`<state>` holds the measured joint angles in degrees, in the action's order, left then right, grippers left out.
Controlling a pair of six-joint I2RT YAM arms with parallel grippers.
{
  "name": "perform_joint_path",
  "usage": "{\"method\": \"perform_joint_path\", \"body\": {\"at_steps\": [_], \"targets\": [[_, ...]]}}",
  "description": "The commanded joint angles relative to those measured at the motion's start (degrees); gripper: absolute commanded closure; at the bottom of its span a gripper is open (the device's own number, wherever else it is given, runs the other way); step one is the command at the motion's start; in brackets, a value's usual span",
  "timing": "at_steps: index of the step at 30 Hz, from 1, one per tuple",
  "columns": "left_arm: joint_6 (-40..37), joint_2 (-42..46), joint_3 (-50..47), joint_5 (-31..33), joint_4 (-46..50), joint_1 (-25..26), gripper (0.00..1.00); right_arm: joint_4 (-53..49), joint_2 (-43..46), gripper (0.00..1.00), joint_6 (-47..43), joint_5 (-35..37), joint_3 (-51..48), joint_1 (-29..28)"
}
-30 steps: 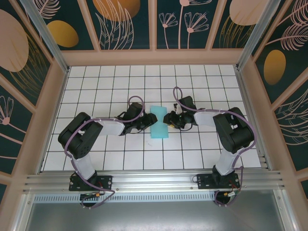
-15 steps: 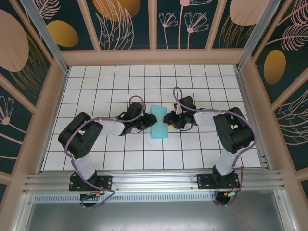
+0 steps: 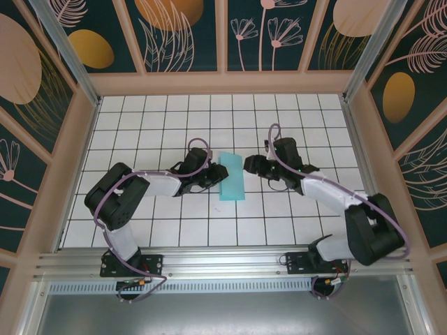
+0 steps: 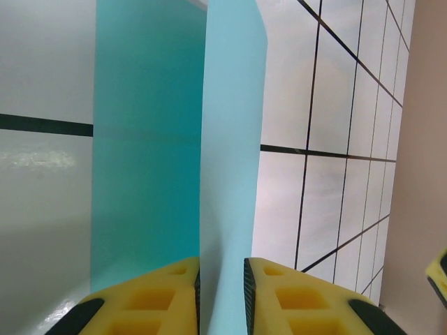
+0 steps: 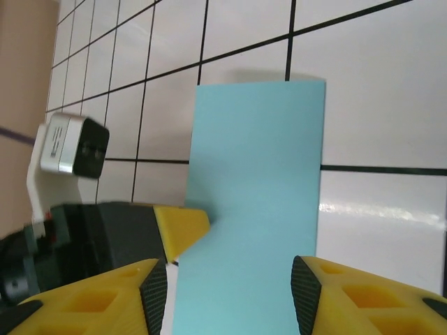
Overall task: Fold a paper plane with a square sheet of paper (pick it up from the middle)
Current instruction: Fold the triangle a second time at the center of the table.
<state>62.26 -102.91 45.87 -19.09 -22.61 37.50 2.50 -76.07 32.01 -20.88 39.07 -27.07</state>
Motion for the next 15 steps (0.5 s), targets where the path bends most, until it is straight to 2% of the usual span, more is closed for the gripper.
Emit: {"method": "perform_joint_path", "body": {"at_steps": [1,5,11,13,15], "targets": [[1.3,-0.9,1.3,-0.9,-1.7,-0.3,0.76,4.0,4.6,0.46,-5.8,3.4,-4.8,-2.3],[3.1,-0.8,0.6,-2.1,-4.5,-0.3,0.76,3.3,6.4,0.46,-11.2,6.1,-6.2,-7.9],[2.8,-1.1,1.7,-3.5,-3.6,-0.3,0.78,7.6,4.5,0.46,-18.9,21.2,-8.0,-22.5],[2.8,-1.0,1.7,-3.6,-3.7,-0.3,0.78,9.4,3.7,0.46,-21.4,28.5,-8.8,-27.0],[3.2,-1.1,1.8,-3.8,-3.6,-0.3,0.79,11.4,2.8,0.45,-23.4,32.3,-9.8,-29.5]]}}
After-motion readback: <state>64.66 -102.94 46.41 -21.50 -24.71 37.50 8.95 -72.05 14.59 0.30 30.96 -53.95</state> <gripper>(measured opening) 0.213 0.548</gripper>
